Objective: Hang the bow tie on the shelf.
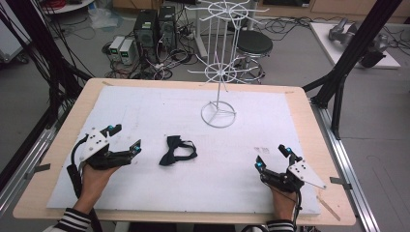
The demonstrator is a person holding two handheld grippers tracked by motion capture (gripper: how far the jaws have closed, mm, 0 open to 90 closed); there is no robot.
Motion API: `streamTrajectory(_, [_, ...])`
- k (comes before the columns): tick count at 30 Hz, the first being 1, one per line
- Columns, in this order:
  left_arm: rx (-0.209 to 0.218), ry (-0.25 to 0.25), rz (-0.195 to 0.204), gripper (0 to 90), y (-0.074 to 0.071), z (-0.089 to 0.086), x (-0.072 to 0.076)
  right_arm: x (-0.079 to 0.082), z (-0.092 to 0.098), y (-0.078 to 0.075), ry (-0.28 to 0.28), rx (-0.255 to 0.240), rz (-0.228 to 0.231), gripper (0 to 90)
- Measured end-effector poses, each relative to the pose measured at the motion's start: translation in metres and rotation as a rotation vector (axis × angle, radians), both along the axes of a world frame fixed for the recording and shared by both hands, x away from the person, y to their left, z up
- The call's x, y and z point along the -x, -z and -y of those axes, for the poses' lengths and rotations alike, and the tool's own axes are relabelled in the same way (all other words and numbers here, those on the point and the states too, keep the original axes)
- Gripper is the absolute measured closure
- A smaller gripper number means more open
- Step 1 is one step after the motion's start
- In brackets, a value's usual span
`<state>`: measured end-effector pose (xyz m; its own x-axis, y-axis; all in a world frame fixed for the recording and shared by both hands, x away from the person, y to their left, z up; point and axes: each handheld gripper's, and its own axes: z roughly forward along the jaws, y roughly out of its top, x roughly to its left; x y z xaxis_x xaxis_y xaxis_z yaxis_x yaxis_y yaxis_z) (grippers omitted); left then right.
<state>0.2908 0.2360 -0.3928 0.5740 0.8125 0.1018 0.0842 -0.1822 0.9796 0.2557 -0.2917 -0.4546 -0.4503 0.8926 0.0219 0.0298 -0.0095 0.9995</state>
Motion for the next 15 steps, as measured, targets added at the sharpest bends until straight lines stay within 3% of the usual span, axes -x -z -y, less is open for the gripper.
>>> streamTrajectory(15, [-0.079, 0.041, -0.102, 14.5, -0.017, 0.041, -0.013, 0.0, 0.0, 0.0, 0.002, -0.006, -0.002, 8.6])
